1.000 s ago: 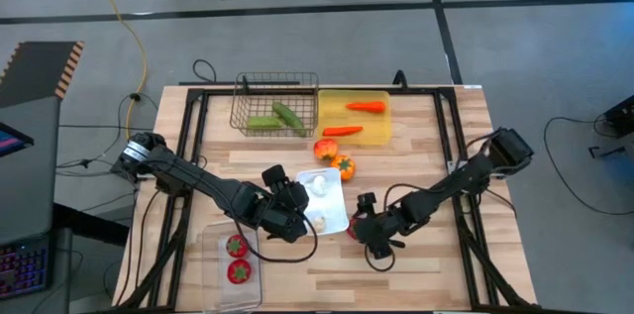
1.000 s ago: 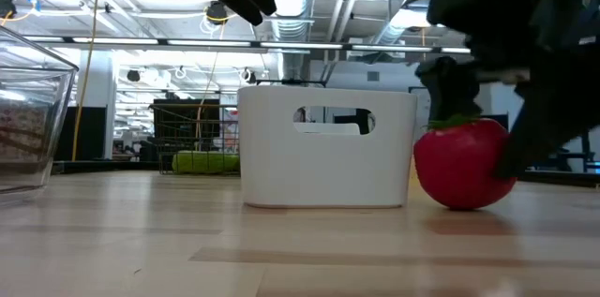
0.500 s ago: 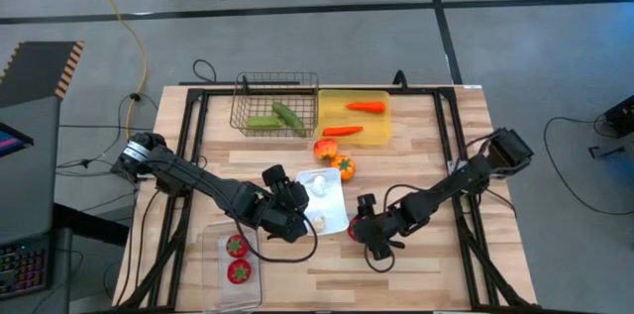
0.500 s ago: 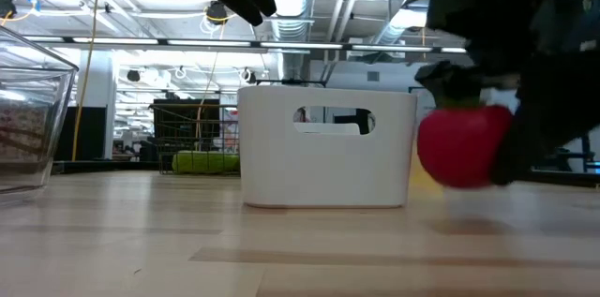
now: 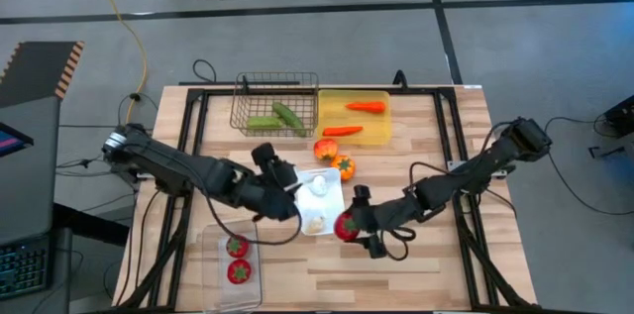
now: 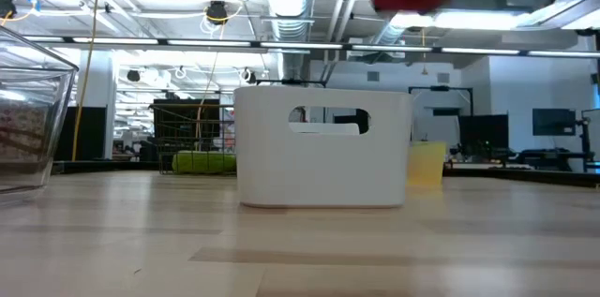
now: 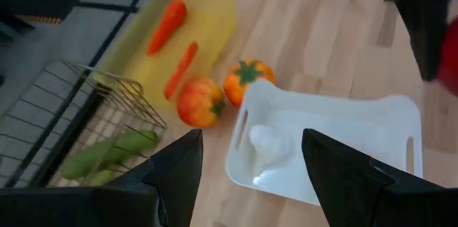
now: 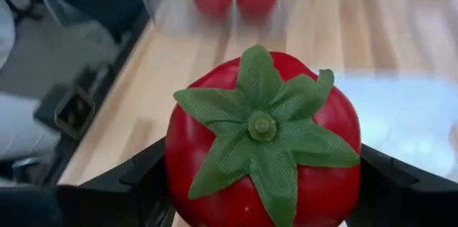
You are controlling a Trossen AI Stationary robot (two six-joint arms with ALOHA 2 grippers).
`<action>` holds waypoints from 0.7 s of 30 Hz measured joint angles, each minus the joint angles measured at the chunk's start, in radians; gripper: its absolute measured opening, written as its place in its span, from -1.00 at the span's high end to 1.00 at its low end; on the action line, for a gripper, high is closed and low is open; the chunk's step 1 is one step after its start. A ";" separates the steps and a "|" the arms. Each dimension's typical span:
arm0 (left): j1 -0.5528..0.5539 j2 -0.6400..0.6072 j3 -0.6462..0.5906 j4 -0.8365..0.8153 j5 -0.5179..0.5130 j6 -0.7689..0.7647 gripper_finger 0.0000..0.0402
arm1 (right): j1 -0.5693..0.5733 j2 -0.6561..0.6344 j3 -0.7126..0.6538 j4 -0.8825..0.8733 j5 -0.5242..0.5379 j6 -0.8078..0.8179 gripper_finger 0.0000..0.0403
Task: Sort produce into baskets
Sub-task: Put the red tomato into the transparent bin
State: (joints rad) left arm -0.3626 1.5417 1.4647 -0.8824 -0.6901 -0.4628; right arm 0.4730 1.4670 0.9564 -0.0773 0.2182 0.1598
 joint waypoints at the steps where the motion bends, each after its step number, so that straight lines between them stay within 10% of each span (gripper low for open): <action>1: 0.003 -0.016 0.000 0.000 0.000 0.010 -0.13 | -0.006 0.001 0.010 0.028 0.001 -0.028 -0.59; 21: 0.119 -0.201 0.000 0.004 -0.027 0.121 -0.13 | -0.126 0.550 0.442 0.583 -0.137 -0.194 -0.60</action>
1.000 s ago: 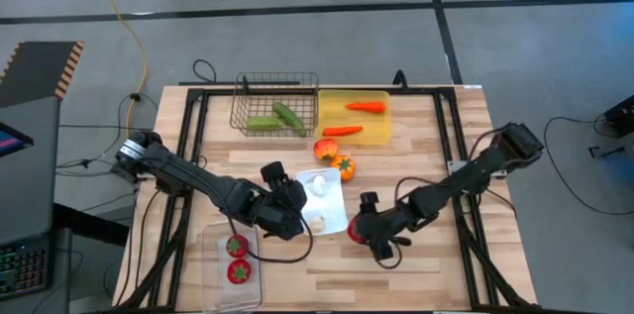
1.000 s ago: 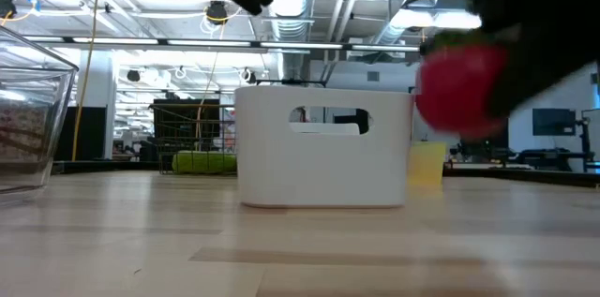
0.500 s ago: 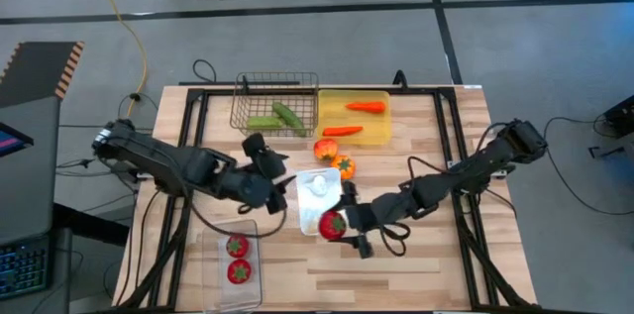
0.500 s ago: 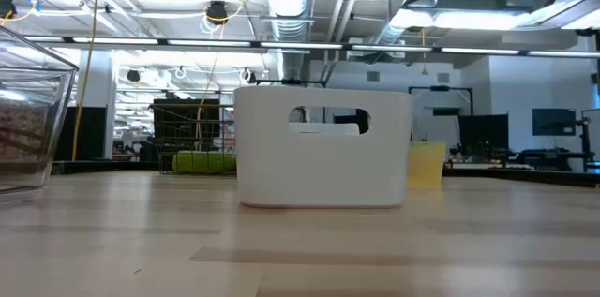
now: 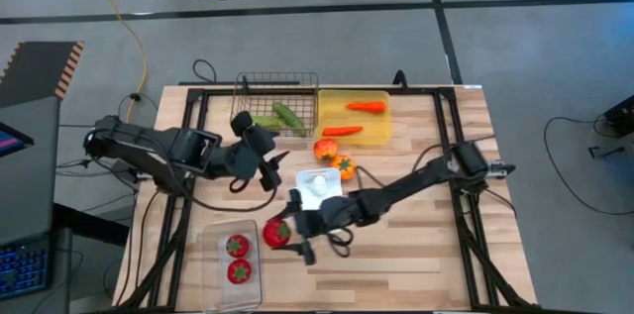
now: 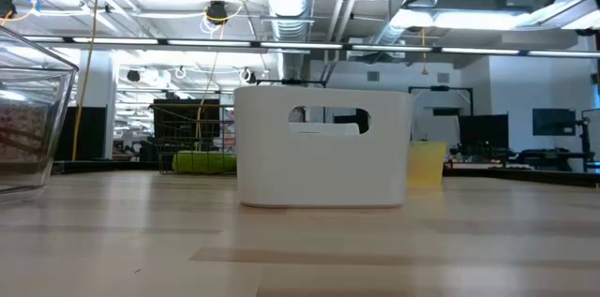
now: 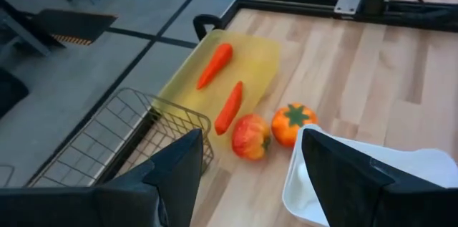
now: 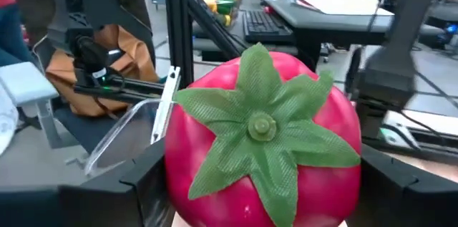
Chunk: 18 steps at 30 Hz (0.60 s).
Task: Sort produce into baskets
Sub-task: Put the red tomato into the transparent bin
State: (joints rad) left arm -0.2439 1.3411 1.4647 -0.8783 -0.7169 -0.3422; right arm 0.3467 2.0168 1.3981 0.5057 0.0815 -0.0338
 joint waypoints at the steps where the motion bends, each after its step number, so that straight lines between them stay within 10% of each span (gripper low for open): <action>1: 0.010 0.000 0.000 0.001 0.009 0.000 -0.13 | -0.001 0.035 0.039 0.004 -0.005 0.003 -0.60; 18: 0.051 0.000 0.000 0.002 0.083 0.062 -0.13 | -0.055 0.486 0.511 -0.004 -0.125 0.162 -0.60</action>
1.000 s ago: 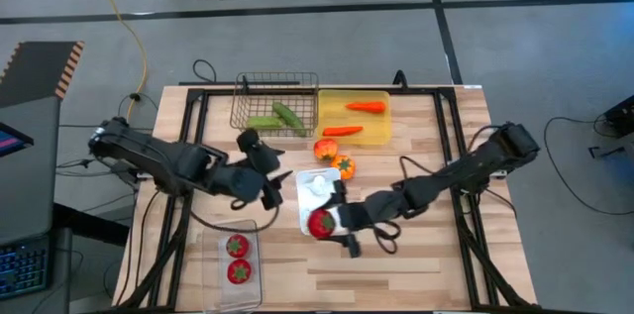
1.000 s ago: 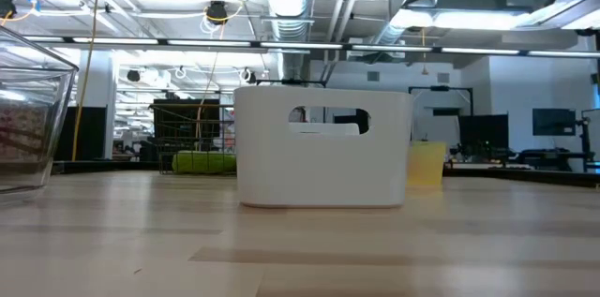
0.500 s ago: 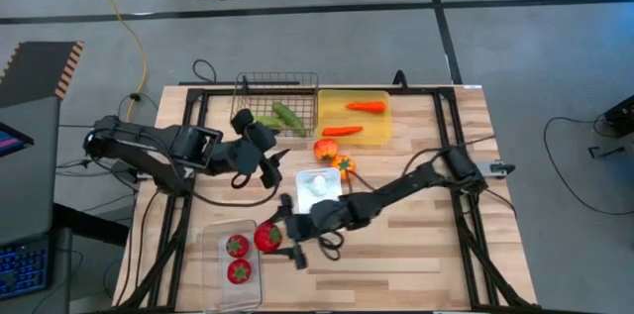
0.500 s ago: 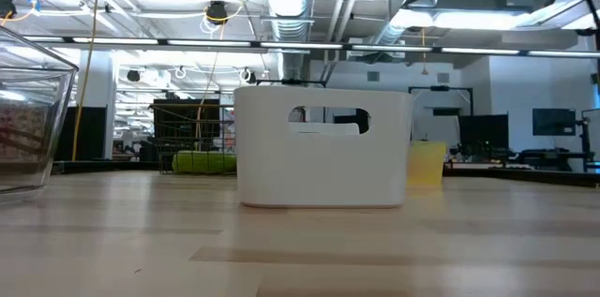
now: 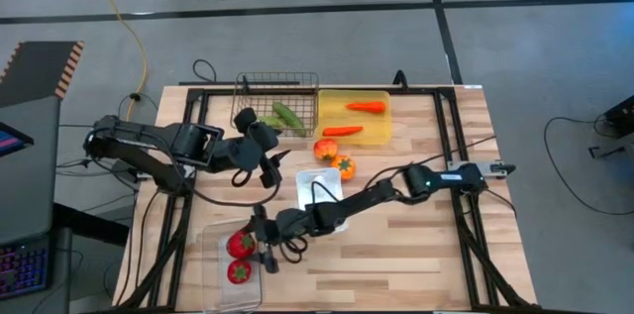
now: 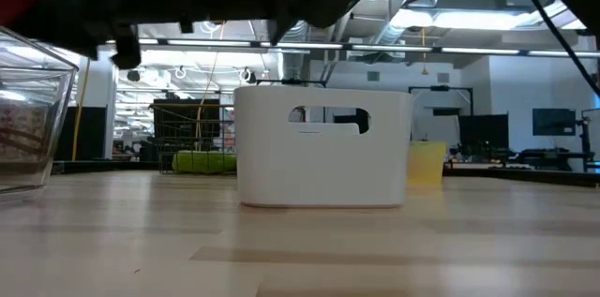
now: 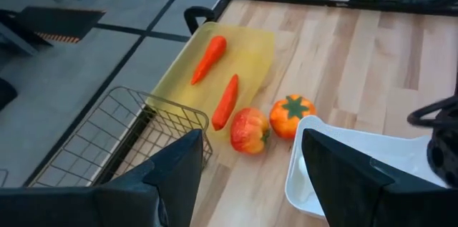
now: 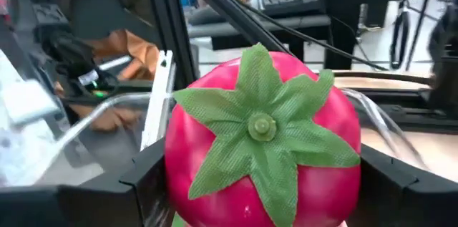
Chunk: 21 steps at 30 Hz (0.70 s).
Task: Sort produce into baskets
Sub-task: Put the red tomato into the transparent bin
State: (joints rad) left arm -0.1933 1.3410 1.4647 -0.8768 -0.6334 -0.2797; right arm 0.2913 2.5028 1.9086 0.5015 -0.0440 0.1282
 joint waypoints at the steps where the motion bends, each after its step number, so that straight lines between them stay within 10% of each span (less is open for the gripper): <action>1: 0.000 0.000 0.000 0.000 0.000 0.000 -0.13 | 0.000 0.009 0.013 0.005 -0.007 0.011 -0.61; 21: 0.000 0.000 0.000 -0.001 0.001 0.011 -0.13 | -0.005 0.024 0.033 0.001 -0.010 0.008 -0.76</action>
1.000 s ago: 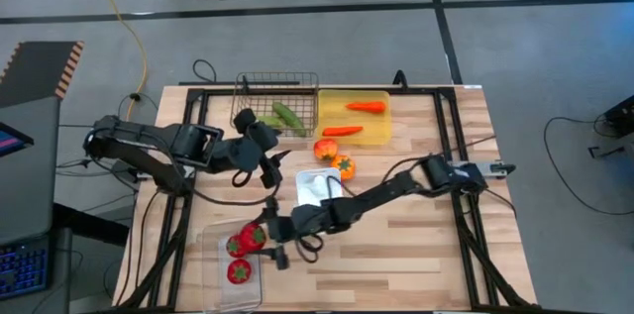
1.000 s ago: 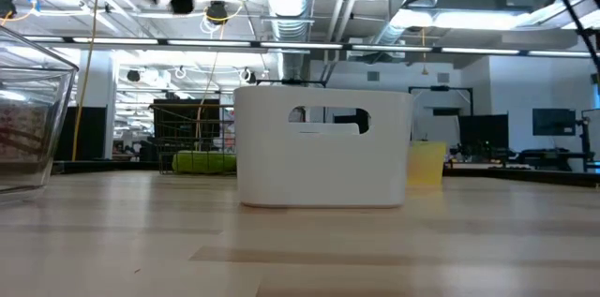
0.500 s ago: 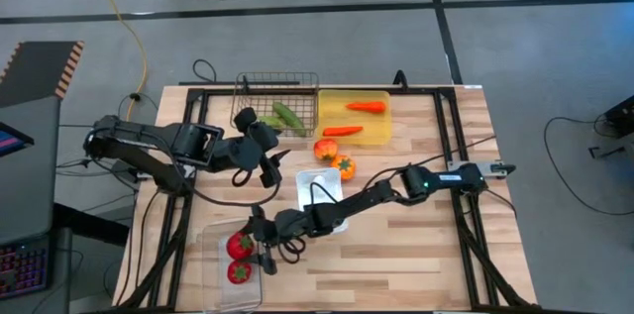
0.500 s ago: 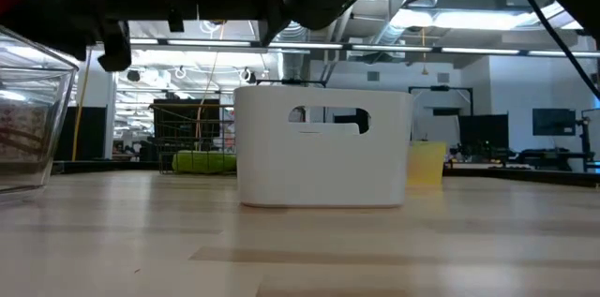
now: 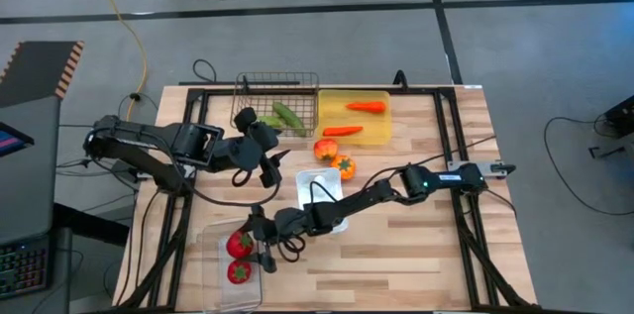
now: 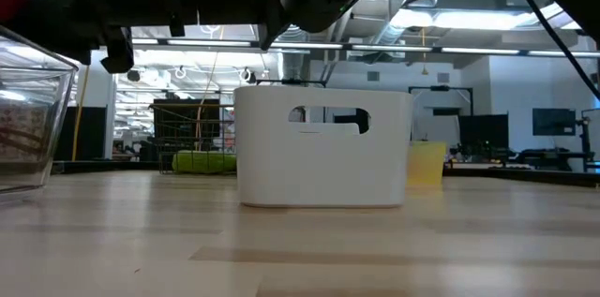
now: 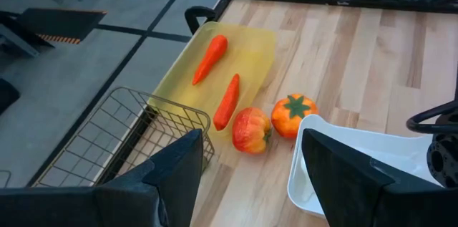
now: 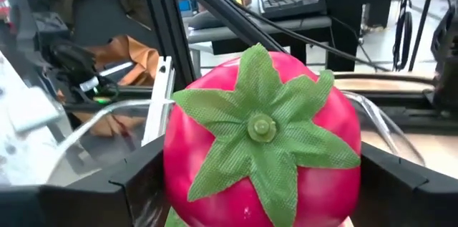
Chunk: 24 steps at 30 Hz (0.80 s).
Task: Sort produce into baskets
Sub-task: Put the red tomato into the transparent bin, then put the top orange tomato into the transparent bin
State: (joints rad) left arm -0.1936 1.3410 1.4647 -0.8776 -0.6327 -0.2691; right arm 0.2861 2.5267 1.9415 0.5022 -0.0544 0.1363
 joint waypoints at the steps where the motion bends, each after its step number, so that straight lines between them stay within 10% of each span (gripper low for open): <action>1: 0.000 0.000 0.000 0.000 0.000 0.000 -0.13 | 0.002 0.000 0.000 0.000 0.000 -0.024 -0.76; 24: 0.000 0.000 0.000 0.000 -0.002 0.000 -0.13 | -0.002 -0.001 0.026 -0.017 -0.028 0.101 -0.97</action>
State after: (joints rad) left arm -0.1936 1.3411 1.4647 -0.8774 -0.6343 -0.2687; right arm 0.2844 2.5254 1.9679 0.4850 -0.0825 0.2373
